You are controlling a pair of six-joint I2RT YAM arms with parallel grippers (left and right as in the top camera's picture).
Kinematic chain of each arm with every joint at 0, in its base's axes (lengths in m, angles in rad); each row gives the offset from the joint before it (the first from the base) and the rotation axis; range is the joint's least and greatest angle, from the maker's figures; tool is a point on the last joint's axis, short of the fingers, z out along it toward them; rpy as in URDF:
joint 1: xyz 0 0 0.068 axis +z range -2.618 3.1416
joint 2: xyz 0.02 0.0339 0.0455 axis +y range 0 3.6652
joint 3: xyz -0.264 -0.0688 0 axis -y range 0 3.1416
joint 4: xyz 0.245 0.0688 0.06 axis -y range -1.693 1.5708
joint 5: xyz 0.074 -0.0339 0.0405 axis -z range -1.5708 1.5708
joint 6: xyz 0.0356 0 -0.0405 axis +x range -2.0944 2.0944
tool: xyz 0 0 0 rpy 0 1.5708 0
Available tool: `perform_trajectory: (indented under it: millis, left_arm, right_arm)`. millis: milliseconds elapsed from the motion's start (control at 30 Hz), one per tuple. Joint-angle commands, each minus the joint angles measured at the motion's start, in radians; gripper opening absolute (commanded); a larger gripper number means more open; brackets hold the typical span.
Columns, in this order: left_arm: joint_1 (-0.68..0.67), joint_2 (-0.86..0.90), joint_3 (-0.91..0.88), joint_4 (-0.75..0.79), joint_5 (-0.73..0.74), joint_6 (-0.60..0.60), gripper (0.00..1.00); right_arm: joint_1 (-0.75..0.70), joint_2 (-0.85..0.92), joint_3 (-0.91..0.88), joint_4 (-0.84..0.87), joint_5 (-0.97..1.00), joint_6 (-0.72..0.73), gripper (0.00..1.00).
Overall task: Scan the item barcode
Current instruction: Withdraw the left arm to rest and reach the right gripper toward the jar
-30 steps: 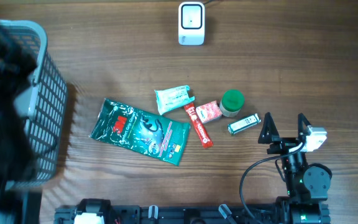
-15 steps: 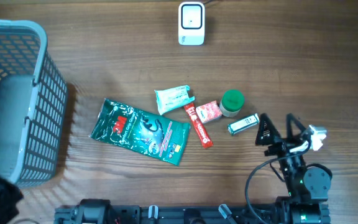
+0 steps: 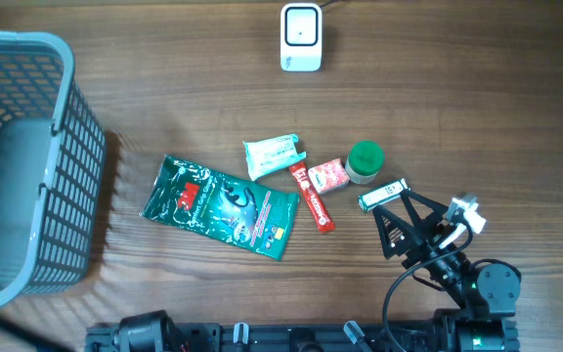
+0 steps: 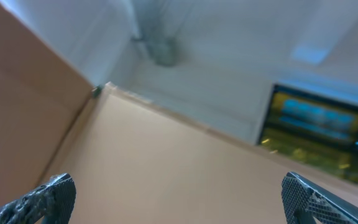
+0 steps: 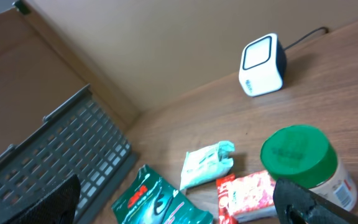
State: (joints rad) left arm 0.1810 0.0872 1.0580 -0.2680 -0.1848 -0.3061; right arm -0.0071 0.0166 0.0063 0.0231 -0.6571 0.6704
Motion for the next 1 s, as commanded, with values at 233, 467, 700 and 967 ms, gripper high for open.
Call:
perform_trajectory:
  millis: [233, 467, 700, 967]
  left_arm:
    - [-0.039, -0.077, 0.006, -0.005, -0.098, -0.242, 1.0]
    - [-0.042, -0.071, -0.051, -0.169, 0.017, -0.126, 1.0]
    - [-0.042, -0.071, -0.485, 0.068, 0.085, -0.154, 1.0]
    - [-0.042, -0.071, -0.857, 0.237, 0.161, -0.27, 1.0]
  right_arm:
    - [0.004, 0.002, 0.007, -0.016, -0.143, -0.12, 1.0]
    - [0.004, 0.121, 0.101, -0.069, -0.056, -0.282, 1.0]
    - [0.004, 0.589, 0.584, -0.387, 0.046, -0.588, 1.0]
    - [0.004, 1.133, 1.19, -0.9, 0.113, -0.776, 1.0]
